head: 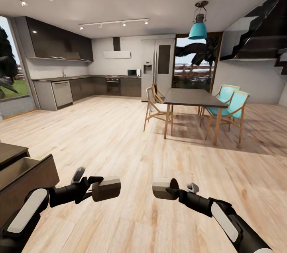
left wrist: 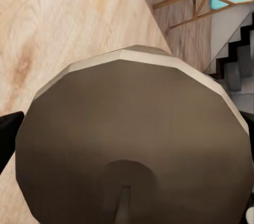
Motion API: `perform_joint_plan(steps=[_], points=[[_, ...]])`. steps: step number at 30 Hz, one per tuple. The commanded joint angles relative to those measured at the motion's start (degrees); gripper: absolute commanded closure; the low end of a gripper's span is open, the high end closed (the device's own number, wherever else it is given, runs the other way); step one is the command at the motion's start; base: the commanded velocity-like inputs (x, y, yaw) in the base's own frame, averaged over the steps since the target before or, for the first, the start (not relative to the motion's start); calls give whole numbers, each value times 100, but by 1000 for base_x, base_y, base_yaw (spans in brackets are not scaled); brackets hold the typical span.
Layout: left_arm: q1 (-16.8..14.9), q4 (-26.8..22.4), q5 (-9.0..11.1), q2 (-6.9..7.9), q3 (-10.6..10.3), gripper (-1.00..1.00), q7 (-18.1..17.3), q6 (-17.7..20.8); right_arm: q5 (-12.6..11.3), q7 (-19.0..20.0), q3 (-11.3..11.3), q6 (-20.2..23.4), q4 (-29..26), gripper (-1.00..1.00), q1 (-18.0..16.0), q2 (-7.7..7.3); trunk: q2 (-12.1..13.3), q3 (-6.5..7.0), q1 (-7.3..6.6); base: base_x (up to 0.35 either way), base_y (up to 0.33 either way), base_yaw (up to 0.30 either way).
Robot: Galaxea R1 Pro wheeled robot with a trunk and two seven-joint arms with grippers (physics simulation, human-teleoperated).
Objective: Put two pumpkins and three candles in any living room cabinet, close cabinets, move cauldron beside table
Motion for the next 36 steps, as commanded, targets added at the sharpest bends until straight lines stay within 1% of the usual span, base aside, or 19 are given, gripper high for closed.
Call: perform_joint_plan(steps=[1, 8, 12, 18, 36], points=[[-3, -3, 50, 2, -1, 100, 37, 15, -43, -8, 11, 31, -3, 100, -4, 1, -3, -6, -1, 5, -5, 0], [-3, -3, 50, -4, -10, 100, 37, 15, -41, -11, 11, 33, -3, 100, -4, 7, -3, -6, -1, 1, -23, 0], [-3, -3, 50, -5, -10, 100, 37, 15, -41, -11, 11, 35, -3, 100, -4, 13, -3, -12, -1, 0, -205, 88], [-3, -3, 50, 1, -10, 100, 37, 15, -41, -17, 11, 35, -3, 100, -4, 16, -3, -35, -1, 12, -263, 240], [-3, -3, 41, 0, -28, 100, 37, 15, -41, -31, 11, 39, -3, 100, -4, 16, -3, -93, -1, 75, -274, 268]])
